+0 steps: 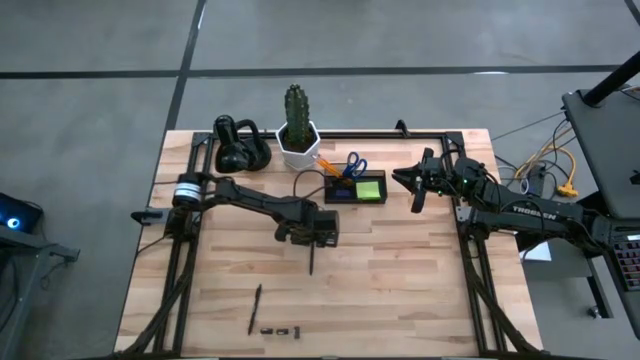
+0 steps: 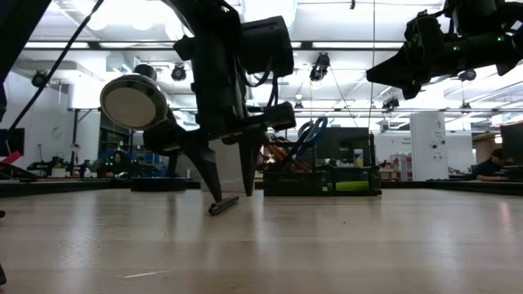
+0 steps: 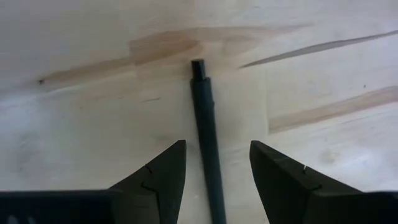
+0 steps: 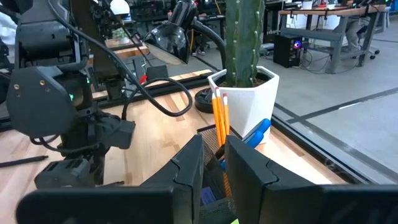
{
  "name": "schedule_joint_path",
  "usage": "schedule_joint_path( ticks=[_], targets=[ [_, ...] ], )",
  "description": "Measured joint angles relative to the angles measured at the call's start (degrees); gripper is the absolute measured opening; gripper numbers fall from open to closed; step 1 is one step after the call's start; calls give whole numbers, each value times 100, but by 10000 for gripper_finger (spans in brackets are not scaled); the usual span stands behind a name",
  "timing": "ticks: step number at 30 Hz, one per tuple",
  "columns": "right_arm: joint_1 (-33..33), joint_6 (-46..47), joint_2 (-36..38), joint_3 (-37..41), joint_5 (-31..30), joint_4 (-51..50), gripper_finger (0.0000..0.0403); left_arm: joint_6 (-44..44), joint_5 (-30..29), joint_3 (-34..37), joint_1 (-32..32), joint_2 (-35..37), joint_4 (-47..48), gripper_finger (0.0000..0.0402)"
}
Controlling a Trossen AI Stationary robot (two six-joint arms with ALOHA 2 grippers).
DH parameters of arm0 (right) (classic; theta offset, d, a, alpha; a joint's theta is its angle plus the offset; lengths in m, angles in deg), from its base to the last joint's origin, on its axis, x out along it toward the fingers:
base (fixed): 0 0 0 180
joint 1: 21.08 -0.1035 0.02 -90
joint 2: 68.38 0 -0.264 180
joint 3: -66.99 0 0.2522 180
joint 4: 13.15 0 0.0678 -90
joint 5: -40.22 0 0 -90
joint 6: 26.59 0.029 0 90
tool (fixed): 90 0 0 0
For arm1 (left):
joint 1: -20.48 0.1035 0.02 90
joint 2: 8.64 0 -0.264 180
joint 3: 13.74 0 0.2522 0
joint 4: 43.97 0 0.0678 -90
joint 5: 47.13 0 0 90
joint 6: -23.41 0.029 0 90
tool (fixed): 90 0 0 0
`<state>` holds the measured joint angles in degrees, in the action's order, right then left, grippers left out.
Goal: Pick and place office supplies into organizer
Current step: Put the top pen into the left section of the desk organizer
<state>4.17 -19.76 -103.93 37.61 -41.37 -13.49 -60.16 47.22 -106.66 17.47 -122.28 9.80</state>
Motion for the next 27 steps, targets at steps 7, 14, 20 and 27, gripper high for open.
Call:
schedule_joint_path(
  ticks=[7, 14, 20, 27],
  targets=[
    [2, 0, -4, 0, -2, 3, 57, -8, -23, -2, 0, -103, -52, 162],
    [2, 0, -2, 0, -2, 3, 57, -12, -14, -17, -1, -193, -47, 162],
    [2, -1, -2, 0, 0, 4, 57, -17, 0, -15, 0, -204, -36, 162],
    [2, -1, -2, 0, 0, 9, 57, -157, 21, -7, 0, -215, 122, 125]
  ],
)
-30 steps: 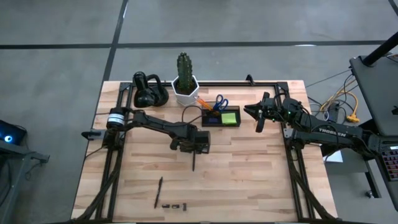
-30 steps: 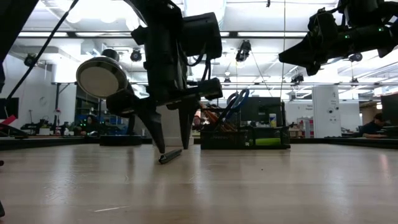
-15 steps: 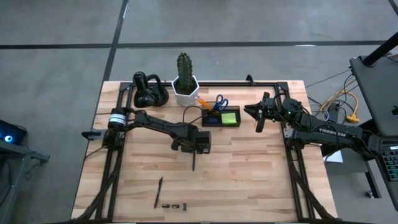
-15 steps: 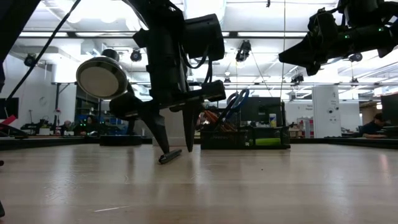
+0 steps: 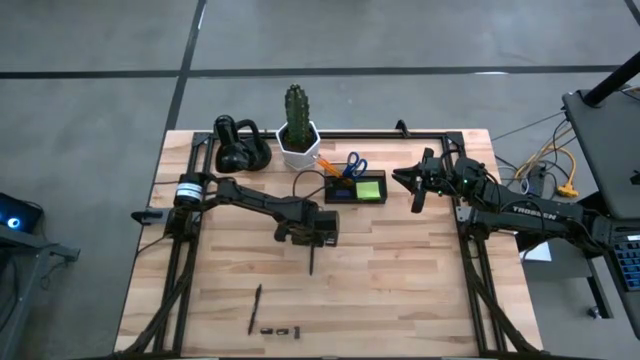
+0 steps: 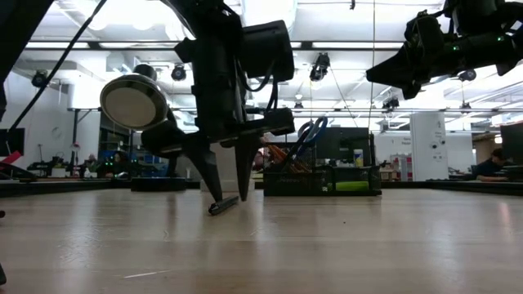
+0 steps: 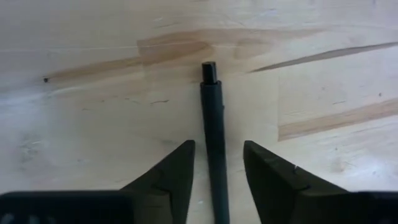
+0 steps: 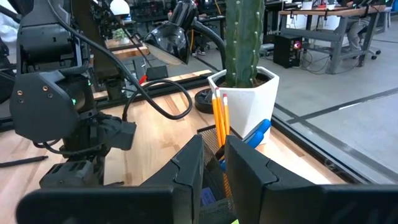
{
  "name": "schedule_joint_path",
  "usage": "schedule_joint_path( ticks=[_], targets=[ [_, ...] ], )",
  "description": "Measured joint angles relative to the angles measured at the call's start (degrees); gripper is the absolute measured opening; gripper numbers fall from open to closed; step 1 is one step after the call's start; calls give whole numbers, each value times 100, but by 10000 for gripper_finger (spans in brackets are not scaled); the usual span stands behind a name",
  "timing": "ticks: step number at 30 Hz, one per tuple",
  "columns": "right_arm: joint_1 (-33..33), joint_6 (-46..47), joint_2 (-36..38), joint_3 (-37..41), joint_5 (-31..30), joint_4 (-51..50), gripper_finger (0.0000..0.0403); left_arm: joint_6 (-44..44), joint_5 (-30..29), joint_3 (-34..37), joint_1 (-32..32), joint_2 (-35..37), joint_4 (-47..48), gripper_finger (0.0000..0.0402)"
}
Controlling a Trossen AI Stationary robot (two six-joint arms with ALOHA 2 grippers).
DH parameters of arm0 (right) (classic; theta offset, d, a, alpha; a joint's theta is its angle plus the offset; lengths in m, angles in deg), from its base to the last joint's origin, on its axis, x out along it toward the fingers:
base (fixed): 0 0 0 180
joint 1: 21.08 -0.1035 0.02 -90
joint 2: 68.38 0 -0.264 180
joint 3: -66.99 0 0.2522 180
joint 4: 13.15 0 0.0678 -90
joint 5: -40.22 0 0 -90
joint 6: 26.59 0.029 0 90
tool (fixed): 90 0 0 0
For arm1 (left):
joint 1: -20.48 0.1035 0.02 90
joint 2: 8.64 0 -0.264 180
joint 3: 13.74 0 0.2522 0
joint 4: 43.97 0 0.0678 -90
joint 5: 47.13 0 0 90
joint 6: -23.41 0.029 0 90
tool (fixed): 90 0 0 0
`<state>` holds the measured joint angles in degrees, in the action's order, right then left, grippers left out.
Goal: Pick and place office supplies into organizer
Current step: Put the top pen into the left section of the desk organizer
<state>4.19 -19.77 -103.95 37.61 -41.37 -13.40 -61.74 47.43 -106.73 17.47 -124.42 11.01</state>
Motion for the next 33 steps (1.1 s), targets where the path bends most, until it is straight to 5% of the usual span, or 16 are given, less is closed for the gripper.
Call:
schedule_joint_path(
  ticks=[11, 33],
  targets=[
    [0, -151, 0, 0, -2, 37, 57, 236, -3, 12, 0, 0, 66, 15],
    [0, -255, 2, 0, -107, 36, 57, 2054, 221, -12, 32, 321, -39, 10]
  ],
)
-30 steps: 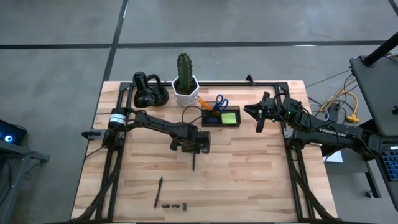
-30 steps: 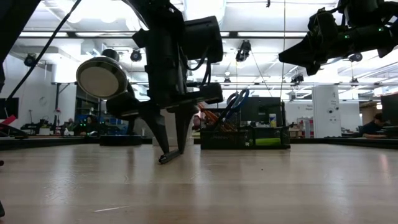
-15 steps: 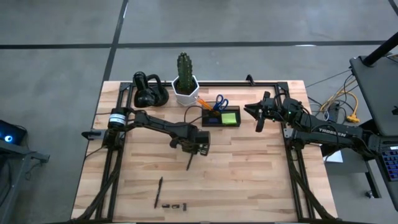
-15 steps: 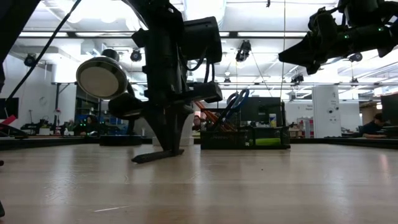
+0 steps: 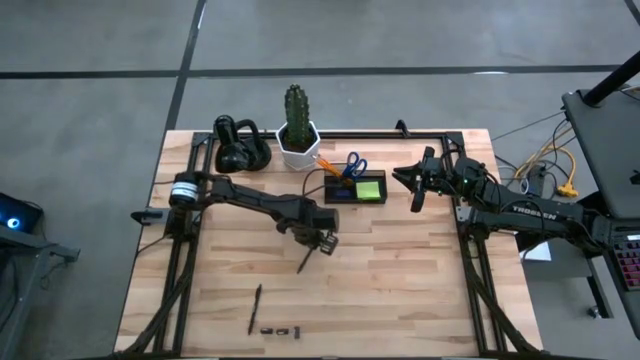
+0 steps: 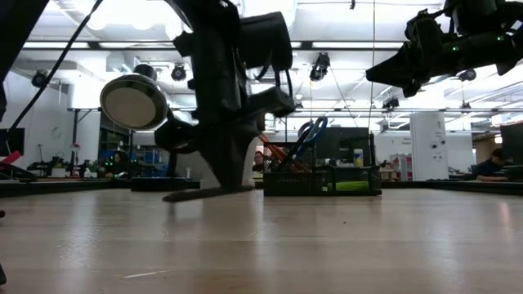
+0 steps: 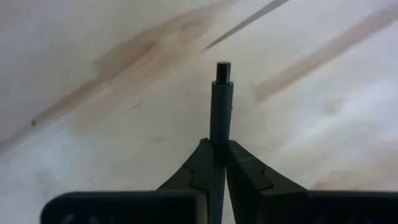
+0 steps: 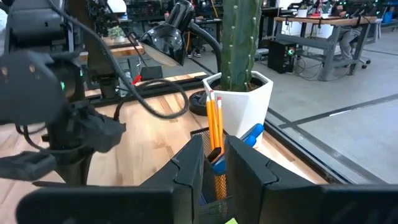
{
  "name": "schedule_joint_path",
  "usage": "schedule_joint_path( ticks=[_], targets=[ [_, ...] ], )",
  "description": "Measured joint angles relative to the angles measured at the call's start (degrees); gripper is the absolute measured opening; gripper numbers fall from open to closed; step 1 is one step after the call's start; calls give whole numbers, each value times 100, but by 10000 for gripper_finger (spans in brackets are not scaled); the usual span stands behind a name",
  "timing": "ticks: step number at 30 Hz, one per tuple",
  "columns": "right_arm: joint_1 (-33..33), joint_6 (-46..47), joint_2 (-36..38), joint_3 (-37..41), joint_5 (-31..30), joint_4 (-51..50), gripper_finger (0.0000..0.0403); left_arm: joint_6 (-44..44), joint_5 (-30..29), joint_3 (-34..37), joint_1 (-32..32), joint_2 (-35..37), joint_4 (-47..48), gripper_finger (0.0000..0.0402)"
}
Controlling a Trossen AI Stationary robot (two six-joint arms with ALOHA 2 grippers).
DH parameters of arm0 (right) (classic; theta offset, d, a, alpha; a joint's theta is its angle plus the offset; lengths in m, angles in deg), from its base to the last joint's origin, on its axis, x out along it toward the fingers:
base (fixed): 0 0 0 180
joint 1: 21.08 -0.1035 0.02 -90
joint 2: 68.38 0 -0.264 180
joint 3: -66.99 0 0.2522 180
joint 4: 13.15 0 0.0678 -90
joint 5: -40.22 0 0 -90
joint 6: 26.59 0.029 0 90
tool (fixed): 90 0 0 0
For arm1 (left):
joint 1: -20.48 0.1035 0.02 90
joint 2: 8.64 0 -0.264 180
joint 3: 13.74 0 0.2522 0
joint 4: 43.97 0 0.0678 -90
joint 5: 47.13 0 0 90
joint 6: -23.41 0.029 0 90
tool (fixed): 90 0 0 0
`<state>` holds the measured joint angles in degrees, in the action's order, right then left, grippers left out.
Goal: Pick and place office supplies into organizer
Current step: Put the top pen into the left section of the desk organizer
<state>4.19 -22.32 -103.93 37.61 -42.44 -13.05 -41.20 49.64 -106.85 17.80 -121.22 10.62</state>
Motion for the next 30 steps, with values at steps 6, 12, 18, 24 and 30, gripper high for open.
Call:
schedule_joint_path(
  ticks=[6, 12, 18, 24, 30],
  targets=[
    [-1, 4, 0, 0, 1, 0, 57, 325, -13, -17, 63, 132, -157, 9],
    [0, 9, 2, 0, 3, -8, 57, 645, -19, -66, 133, 184, -990, 9],
    [-2, 20, 0, 0, 6, -15, 57, 657, -94, -76, 284, 193, -1947, 8],
    [0, 21, 0, 0, 11, -17, 57, 891, -132, -76, 437, 202, -2679, 8],
    [-1, 17, 0, 0, 11, -22, 57, 1431, -351, -76, 530, 287, -3288, 8]
  ],
)
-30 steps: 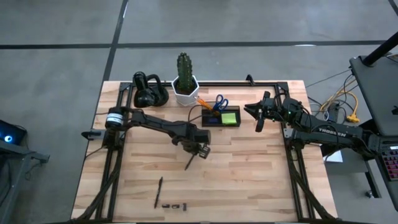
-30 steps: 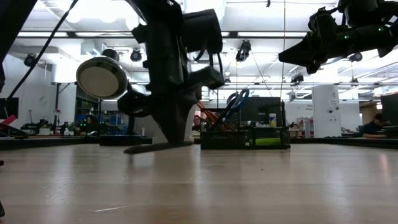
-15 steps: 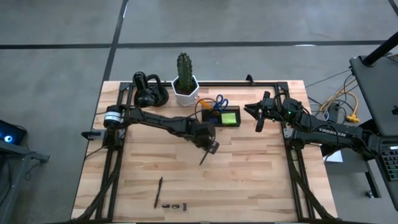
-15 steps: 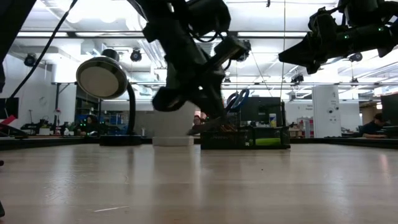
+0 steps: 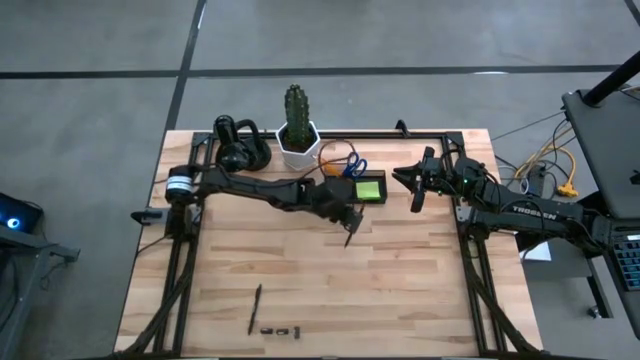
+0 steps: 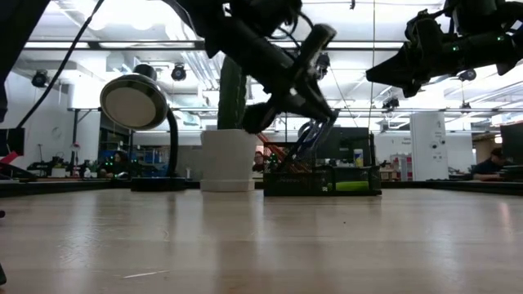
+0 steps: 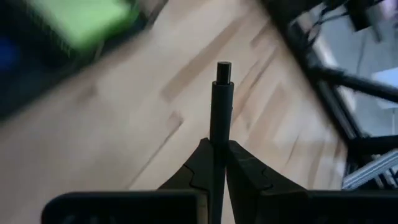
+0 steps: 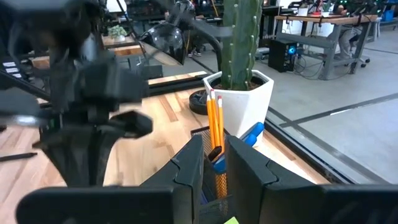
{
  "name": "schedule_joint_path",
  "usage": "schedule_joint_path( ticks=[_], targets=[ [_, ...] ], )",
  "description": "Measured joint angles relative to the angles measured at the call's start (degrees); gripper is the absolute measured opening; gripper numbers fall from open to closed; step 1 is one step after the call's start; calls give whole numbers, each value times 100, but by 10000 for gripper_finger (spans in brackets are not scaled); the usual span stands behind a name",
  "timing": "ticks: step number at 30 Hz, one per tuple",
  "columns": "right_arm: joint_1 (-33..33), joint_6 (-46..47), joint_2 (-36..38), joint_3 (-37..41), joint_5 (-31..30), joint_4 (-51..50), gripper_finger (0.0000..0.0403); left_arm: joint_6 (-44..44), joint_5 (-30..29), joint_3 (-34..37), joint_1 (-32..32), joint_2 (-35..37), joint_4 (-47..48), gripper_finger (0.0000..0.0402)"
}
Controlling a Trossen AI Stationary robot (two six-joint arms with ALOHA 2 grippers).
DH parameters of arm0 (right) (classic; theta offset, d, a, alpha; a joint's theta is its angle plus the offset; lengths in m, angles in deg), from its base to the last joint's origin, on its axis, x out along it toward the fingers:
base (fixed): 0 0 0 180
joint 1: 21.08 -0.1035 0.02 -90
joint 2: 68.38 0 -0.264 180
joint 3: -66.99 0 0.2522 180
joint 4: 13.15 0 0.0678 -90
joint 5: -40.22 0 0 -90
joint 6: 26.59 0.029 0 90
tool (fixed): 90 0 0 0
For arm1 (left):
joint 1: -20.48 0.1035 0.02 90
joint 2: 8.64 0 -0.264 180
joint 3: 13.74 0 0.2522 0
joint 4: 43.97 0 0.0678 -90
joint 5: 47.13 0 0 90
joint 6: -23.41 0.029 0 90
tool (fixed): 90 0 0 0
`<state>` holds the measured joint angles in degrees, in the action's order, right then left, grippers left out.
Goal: Pick and place office supplies into organizer
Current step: Put the top pen into the left section of the desk organizer
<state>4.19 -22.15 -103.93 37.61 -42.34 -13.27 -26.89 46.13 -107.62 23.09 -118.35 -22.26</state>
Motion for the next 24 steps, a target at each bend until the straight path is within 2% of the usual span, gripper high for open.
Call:
schedule_joint_path(
  ticks=[14, 19, 24],
  targets=[
    [-1, -15, -2, 0, -2, -13, 57, 2090, -1541, -33, 351, 832, -138, 8],
    [-1, 3, -11, -2, -4, -3, 57, 3255, -2109, -201, 453, 902, -139, 8],
    [-1, 6, -15, -2, -2, -12, 57, 3908, -2451, -260, 581, 906, -138, 8]
  ],
)
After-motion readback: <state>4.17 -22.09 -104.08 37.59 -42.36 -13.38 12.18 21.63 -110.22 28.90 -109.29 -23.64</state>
